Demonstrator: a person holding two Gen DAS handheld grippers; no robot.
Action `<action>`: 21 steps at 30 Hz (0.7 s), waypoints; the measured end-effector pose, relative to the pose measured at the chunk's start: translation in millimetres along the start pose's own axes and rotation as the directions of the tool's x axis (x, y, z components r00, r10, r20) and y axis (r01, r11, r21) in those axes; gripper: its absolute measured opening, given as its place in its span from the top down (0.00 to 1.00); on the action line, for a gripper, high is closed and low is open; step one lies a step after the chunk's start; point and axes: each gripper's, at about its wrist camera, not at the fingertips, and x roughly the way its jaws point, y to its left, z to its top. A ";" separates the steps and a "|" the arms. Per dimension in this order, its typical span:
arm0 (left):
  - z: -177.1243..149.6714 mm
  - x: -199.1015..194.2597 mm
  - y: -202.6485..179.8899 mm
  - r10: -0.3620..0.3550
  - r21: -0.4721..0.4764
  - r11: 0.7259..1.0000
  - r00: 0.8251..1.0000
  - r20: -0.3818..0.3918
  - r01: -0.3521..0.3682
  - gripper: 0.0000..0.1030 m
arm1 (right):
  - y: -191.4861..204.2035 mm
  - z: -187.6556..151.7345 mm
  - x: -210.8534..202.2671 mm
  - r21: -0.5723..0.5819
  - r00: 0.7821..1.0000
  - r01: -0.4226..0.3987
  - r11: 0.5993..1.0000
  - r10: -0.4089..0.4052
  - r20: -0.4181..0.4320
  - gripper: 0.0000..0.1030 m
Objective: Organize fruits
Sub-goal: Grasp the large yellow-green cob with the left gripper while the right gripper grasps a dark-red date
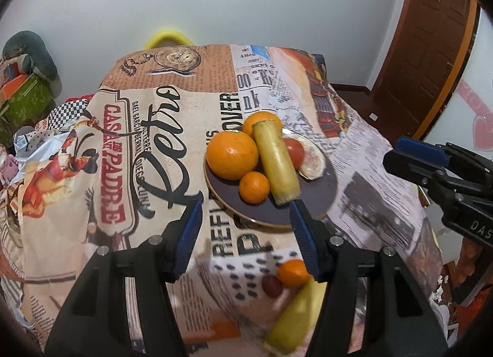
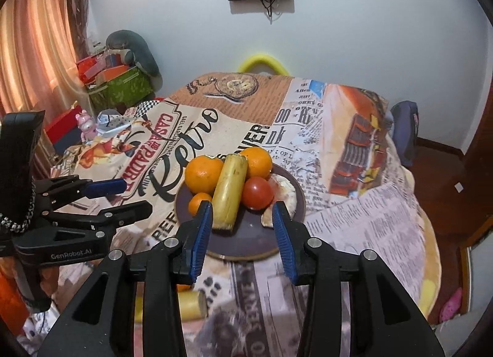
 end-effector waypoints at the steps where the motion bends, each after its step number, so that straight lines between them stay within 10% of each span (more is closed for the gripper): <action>1: -3.8 -5.8 -3.6 -0.004 0.005 1.000 1.000 0.001 0.004 0.43 | 0.5 -2.2 -3.6 -0.002 1.000 0.005 1.000 -0.005 0.001 0.63; 21: -95.1 20.4 -50.2 -0.040 0.117 0.991 0.978 -0.203 0.065 0.43 | -4.5 -98.6 -9.8 0.045 0.981 0.010 0.999 -0.001 -0.195 0.63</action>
